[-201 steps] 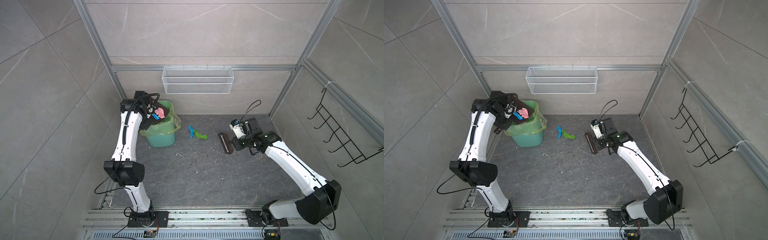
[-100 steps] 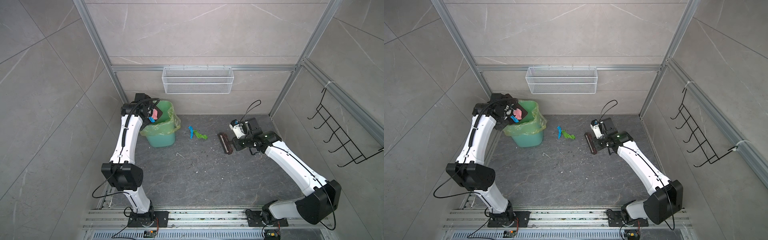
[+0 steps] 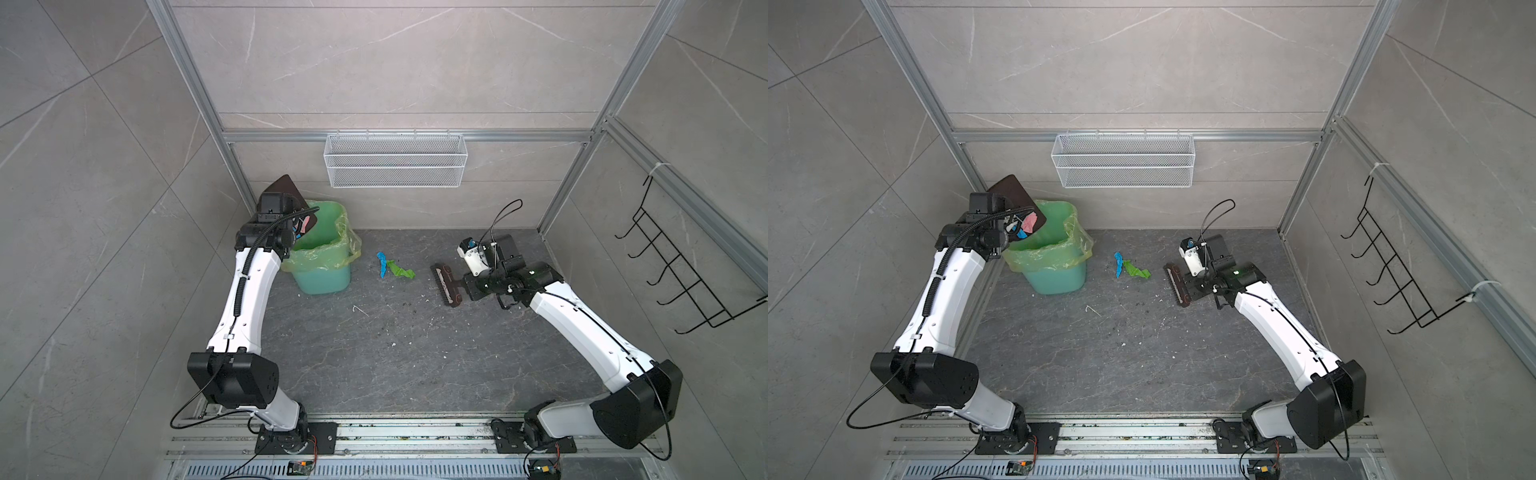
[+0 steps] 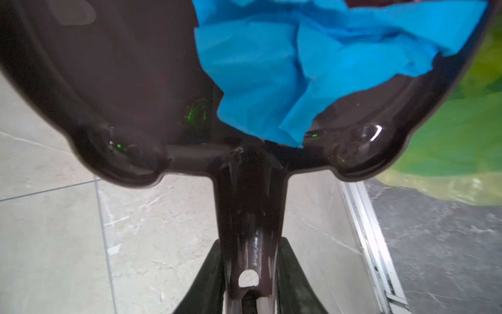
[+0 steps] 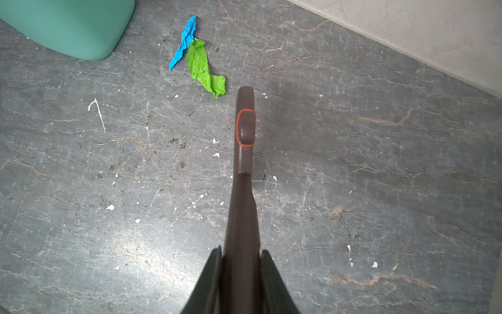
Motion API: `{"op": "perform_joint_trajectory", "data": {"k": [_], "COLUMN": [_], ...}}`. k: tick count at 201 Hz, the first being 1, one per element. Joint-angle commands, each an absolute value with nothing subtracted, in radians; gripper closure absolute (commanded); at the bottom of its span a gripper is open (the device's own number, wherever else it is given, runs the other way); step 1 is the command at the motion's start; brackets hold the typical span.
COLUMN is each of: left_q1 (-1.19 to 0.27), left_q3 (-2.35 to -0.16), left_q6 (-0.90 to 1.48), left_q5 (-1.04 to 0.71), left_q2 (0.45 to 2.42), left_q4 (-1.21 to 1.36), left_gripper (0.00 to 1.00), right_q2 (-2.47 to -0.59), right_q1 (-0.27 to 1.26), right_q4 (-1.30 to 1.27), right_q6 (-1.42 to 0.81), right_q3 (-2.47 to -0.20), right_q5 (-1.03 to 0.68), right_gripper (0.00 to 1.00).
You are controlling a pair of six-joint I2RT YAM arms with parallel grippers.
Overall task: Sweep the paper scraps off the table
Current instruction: 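Tip the dustpan with the left gripper to dump scraps into the bin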
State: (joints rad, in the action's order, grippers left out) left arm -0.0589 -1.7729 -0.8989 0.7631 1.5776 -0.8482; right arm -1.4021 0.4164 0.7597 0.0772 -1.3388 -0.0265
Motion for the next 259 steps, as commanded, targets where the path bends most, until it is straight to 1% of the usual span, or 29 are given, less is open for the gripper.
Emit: {"op": "perform_joint_trajectory", "data": {"k": [1, 14, 29, 61, 127, 172, 185, 196, 206, 221, 259], "left_q1": [-0.058, -0.058, -0.058, -0.058, -0.058, -0.058, -0.060, -0.061, -0.061, -0.063, -0.068], "left_q3": [-1.731, -1.696, -1.687, -1.668, -1.628, -1.611, -1.637, -1.715, -1.775, -1.804, -1.808], "left_q6": [-1.005, -1.049, -1.076, -1.156, -1.199, -1.184, -1.123, -0.996, -0.883, -0.765, -0.597], "left_q5": [0.829, 0.833, 0.812, 0.838, 0.838, 0.838, 0.834, 0.807, 0.758, 0.671, 0.453], "left_q2": [1.526, 1.510, 1.507, 1.518, 1.509, 1.494, 1.498, 1.515, 1.522, 1.508, 1.447], "left_q4": [-0.675, -0.593, -0.578, -0.499, -0.457, -0.459, -0.508, -0.650, -0.769, -0.863, -1.003], "left_gripper": [1.00, 1.00, 1.00, 1.00, 1.00, 1.00, 1.00, 1.00, 1.00, 1.00, 1.00], "right_q2": [-1.388, -1.392, -1.396, -1.402, -1.394, -1.398, -1.405, -1.417, -1.432, -1.463, -1.549], "right_q1": [0.413, 0.413, 0.413, 0.413, 0.413, 0.413, 0.413, 0.413, 0.413, 0.414, 0.416], "right_q4": [0.717, 0.714, 0.713, 0.708, 0.696, 0.684, 0.684, 0.688, 0.693, 0.700, 0.709], "right_q6": [0.063, 0.062, 0.059, 0.057, 0.083, 0.088, 0.093, 0.103, 0.114, 0.129, 0.178], "right_q3": [-1.341, -1.342, -1.347, -1.349, -1.344, -1.360, -1.372, -1.394, -1.419, -1.468, -1.597], "right_q5": [-0.047, -0.059, -0.070, -0.086, -0.089, -0.100, -0.094, -0.086, -0.078, -0.063, -0.046], "right_gripper": [1.00, 1.00, 1.00, 1.00, 1.00, 1.00, 1.00, 1.00, 1.00, 1.00, 1.00]}}
